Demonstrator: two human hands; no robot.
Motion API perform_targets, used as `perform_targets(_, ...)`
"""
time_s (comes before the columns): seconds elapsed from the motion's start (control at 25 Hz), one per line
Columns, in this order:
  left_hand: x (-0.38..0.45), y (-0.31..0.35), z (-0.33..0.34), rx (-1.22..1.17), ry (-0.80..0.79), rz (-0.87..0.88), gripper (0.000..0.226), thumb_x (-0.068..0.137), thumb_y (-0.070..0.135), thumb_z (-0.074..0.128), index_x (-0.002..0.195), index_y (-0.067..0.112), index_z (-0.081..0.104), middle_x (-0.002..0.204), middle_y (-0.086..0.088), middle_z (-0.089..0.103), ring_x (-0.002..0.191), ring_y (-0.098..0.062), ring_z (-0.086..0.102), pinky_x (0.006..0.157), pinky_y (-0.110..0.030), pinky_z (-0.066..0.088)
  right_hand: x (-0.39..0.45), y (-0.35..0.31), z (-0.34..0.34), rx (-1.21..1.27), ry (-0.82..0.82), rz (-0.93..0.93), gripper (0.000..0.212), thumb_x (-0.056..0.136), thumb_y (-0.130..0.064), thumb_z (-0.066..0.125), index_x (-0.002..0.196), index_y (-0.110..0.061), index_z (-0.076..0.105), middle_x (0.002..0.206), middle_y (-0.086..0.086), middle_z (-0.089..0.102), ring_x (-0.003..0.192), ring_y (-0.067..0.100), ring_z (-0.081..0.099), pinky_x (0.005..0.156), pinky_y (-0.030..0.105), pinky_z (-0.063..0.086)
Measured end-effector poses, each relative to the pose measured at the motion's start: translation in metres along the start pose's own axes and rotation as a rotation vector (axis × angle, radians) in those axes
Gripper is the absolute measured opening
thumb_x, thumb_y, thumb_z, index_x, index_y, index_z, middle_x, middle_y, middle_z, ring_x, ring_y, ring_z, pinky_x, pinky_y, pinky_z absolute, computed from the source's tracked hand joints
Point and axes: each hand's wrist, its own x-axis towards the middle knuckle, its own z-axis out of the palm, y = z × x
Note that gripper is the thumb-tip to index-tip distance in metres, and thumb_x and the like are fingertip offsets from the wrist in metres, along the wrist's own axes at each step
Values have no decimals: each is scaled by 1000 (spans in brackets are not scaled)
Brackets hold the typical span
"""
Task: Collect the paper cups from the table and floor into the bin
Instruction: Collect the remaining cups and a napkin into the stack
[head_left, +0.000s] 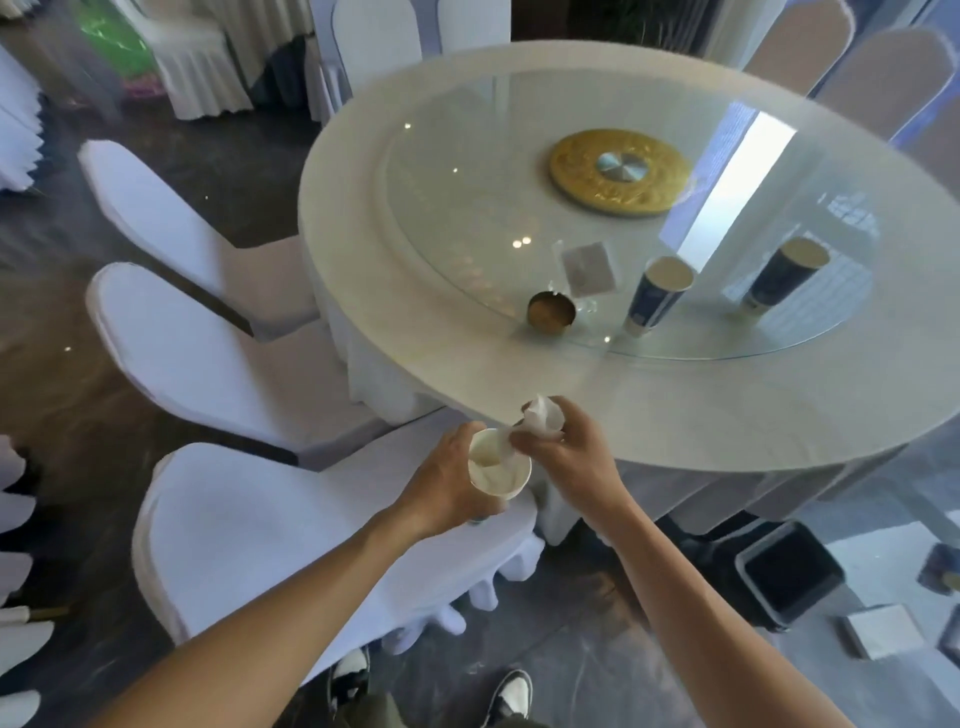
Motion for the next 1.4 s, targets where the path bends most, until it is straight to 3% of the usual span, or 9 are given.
perform_targets(0.12,13,41,14,-6,35,60,73,56,30,86,120,31,53,109,9,65,94,-16,66,74,-42,61,4,-5,-25,-292,-45,-45,34,82,-18,77,112,-17,63,104,3,67,92,24,66,76,37,55)
perform_targets(0.32,38,79,31,-38,23,104,79,67,34,88,131,29,41,112,8,64,95,-14,65,65,-20,46,16,-9,-56,-597,30,-115,33,87,-17,68,113,-15,48,101,3,58,82,22,55,61,29,42)
perform_targets(0.48,70,100,37,-66,29,151,70,61,33,86,121,28,51,106,9,67,93,-17,68,73,-35,59,34,-15,-83,-778,38,-178,23,95,-24,59,113,-10,57,105,7,69,89,29,64,74,38,51)
perform_targets(0.72,121,134,49,-124,0,280,80,55,47,89,125,34,53,113,12,68,99,-10,67,83,-35,61,64,-10,-136,-844,91,-144,21,94,-26,61,104,-18,77,93,-4,51,96,22,54,76,29,39)
perform_targets(0.96,160,151,66,-110,-33,345,82,56,45,87,129,37,53,121,16,63,108,-8,63,91,-33,58,91,2,-163,-865,-5,-31,27,89,-19,46,97,-23,71,87,-1,69,82,26,65,71,35,52)
perform_targets(1.08,185,158,75,-57,-29,358,83,57,42,84,132,39,50,124,17,60,112,-11,58,96,-36,54,116,10,-182,-920,-200,-101,23,86,-9,49,85,-21,69,92,-4,69,86,26,63,78,41,54)
perform_targets(1.2,215,174,84,-104,-27,320,81,58,38,88,130,42,50,122,19,61,113,-9,61,93,-32,56,144,17,-213,-783,-189,-196,18,87,-20,50,78,-29,64,97,-9,68,94,19,59,85,40,53)
perform_targets(1.28,235,188,93,-177,-3,272,80,60,40,92,129,41,52,120,18,65,110,-6,65,91,-31,59,159,20,-240,-690,-107,-279,18,86,-29,59,97,-26,73,117,-7,68,111,15,55,93,32,51)
perform_targets(1.4,256,211,102,-206,30,240,87,61,43,95,136,40,51,124,20,65,114,-2,64,94,-29,58,180,16,-275,-702,-145,-368,55,80,-27,68,134,-31,59,147,0,46,136,17,38,105,26,40)
